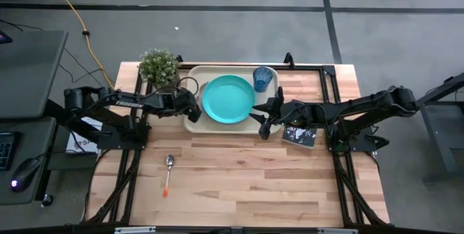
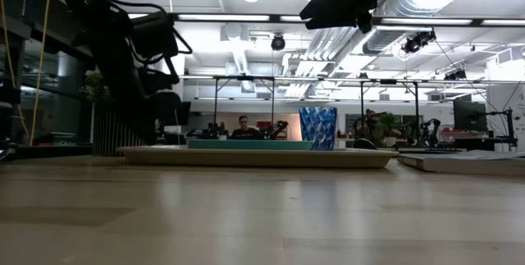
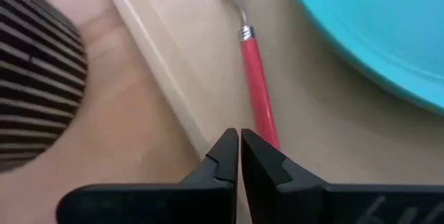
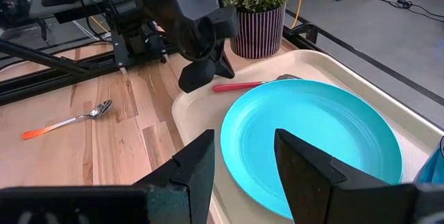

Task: Pick and place plate/cup/fork/spoon on tray
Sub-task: Put the red fork on the white serving tray to the left of the blue plate

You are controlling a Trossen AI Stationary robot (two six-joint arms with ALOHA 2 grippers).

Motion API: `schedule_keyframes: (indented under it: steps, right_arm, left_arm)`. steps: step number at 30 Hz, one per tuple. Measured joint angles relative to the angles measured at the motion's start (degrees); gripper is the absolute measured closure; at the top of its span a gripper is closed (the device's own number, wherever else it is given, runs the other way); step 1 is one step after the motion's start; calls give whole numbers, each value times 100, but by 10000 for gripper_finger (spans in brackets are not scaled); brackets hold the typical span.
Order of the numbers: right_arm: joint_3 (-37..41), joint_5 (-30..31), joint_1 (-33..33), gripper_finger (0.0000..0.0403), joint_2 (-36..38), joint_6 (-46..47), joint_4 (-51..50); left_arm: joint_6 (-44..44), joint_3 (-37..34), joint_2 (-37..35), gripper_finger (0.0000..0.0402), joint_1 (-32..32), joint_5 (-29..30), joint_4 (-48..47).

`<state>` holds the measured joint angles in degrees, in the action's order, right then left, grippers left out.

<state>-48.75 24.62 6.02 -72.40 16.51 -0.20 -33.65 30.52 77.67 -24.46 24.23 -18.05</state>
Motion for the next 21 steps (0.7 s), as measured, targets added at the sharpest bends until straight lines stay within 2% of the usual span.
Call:
schedule_keyframes:
  steps: [15, 21]
  right_arm:
    - [0, 2, 2, 261, 0, 0, 1]
    - [0, 2, 0, 261, 0, 0, -1]
  left_arm:
    - [-200, 0, 37, 401, 219, -68, -278]
    - [-216, 0, 33, 401, 217, -363, -299]
